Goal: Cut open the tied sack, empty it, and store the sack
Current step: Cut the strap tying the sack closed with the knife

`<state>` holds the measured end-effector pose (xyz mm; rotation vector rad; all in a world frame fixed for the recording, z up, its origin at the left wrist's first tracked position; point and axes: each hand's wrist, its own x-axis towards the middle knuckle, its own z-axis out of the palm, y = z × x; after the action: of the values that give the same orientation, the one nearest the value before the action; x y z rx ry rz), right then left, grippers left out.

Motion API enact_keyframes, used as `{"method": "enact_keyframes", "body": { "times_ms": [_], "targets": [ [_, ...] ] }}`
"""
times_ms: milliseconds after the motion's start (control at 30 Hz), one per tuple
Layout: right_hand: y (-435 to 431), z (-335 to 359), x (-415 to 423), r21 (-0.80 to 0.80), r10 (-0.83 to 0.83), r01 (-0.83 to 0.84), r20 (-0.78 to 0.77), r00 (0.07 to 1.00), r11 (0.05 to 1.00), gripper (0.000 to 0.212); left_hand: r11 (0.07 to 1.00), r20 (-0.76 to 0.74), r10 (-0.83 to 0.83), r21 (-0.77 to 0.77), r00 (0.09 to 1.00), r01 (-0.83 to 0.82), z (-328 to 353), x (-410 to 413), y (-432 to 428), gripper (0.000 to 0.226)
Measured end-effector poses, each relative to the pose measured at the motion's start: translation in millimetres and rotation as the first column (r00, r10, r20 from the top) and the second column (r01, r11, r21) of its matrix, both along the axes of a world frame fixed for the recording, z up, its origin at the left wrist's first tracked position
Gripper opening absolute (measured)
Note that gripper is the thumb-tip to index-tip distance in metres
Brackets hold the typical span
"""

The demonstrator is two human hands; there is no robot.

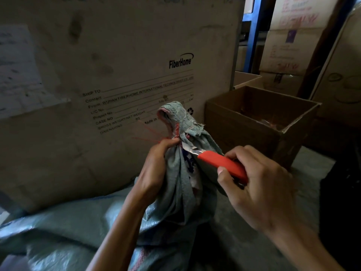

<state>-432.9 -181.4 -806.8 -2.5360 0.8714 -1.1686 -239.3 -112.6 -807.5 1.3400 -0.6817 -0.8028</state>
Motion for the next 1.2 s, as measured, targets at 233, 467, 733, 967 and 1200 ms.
{"method": "enact_keyframes", "body": {
  "times_ms": [233,467,733,967,1200],
  "targets": [
    [-3,-1,-1,0.036,-0.005,0.006,-0.018,1.0,0.999,0.032,1.0,-0.013,-0.009,-0.01,1.0,0.009,0,6,2,0.033],
    [-2,0,-1,0.069,0.048,-0.047,-0.005,0.999,0.996,0.033,0.996,-0.091,0.04,0.084,0.995,-0.032,11,7,5,0.022],
    [-1,2,0,0.079,0.046,-0.046,0.0,0.999,0.996,0.039,0.989,0.03,0.106,0.103,0.994,-0.109,14,3,4,0.026],
    [2,4,-1,0.063,0.029,-0.027,-0.032,0.999,0.998,0.043,0.994,0.011,0.1,0.041,0.995,-0.1,20,-5,7,0.021],
    [8,11,-2,0.049,-0.015,0.019,-0.073,0.997,0.999,0.043,0.994,0.087,0.103,0.011,0.991,-0.105,21,-8,7,0.026]
  ]
}}
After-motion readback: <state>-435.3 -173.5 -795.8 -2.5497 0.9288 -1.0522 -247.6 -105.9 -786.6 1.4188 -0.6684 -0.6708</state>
